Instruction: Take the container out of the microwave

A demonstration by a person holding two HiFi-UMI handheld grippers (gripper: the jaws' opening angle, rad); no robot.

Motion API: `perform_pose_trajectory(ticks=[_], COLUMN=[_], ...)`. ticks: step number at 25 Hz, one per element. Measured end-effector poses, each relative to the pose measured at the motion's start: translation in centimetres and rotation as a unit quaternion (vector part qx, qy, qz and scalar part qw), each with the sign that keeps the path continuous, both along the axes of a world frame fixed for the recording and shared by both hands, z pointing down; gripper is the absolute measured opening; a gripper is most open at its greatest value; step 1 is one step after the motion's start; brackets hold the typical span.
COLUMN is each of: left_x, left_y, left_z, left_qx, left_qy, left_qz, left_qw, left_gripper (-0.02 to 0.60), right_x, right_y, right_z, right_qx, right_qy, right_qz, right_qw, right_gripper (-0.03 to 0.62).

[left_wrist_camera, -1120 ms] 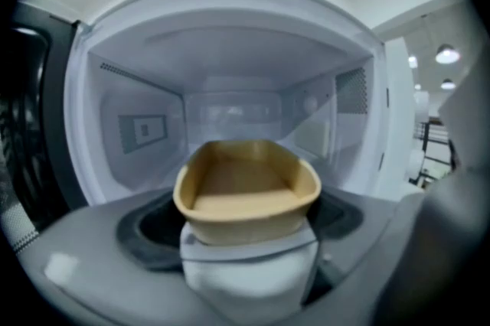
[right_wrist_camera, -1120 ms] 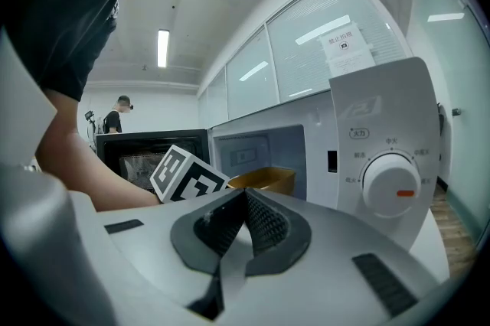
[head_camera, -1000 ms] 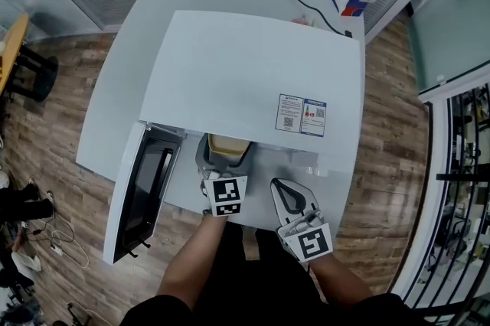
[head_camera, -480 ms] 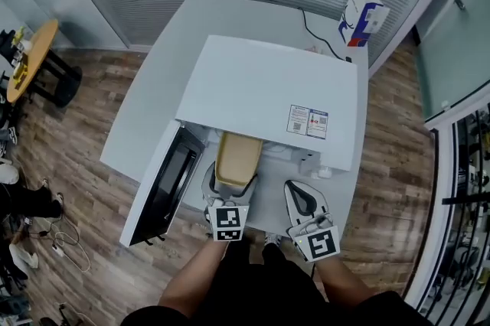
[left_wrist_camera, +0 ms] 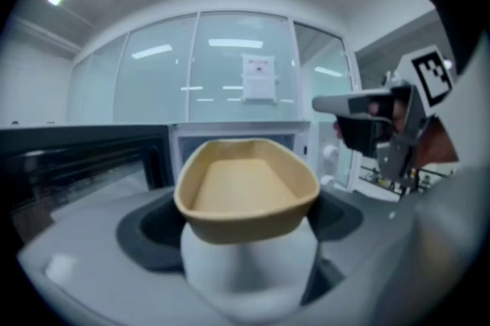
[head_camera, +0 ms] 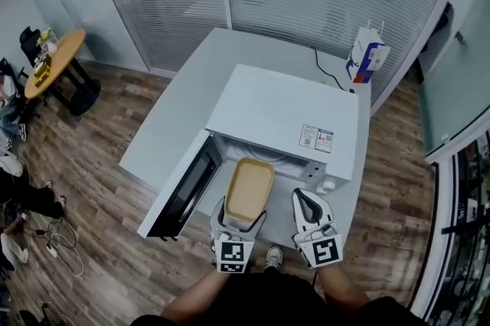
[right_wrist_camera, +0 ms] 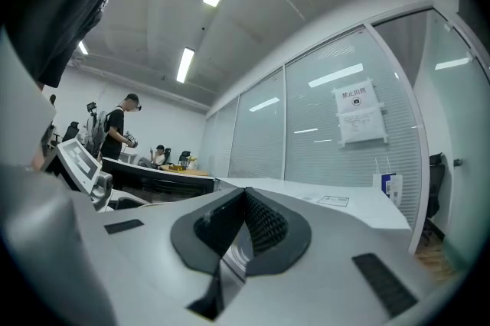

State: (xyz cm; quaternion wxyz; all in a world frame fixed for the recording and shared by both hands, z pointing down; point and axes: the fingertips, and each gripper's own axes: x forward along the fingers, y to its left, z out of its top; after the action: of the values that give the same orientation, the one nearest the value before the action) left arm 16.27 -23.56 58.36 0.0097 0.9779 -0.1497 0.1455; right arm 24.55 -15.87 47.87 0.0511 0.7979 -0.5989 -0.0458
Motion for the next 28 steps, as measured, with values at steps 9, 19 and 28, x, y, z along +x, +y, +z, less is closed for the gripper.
perform_pose_trajectory(ticks=[9,19,28], left_x=[-0.2,1.2,1.9], left_y=[-1.0,-2.3,-2.7], left_z=[-6.0,-11.5,-12.9], left_qx=[0.035,0.064,0.068], left_qy=[0.067,0.131,0.149], left_qz=[-0.017,-0.022,-0.015], left_qw=[0.9970,0.9891,0.9864], left_gripper=[0.486,0.486,0.486], right_x=[-1.3,-0.4,-0.1], right_y=[-1.0,-0.8,-1.5], right_z=[-3.7,-6.5,-8.4], right_qx=[0.033,0.046,0.044], right_qy=[0.021,0.055,0.071], right_qz=[-0.011,0.005,0.023], right_qw=[0.999,0.997,0.996], right_gripper=[-0.002,-0.002,-0.002])
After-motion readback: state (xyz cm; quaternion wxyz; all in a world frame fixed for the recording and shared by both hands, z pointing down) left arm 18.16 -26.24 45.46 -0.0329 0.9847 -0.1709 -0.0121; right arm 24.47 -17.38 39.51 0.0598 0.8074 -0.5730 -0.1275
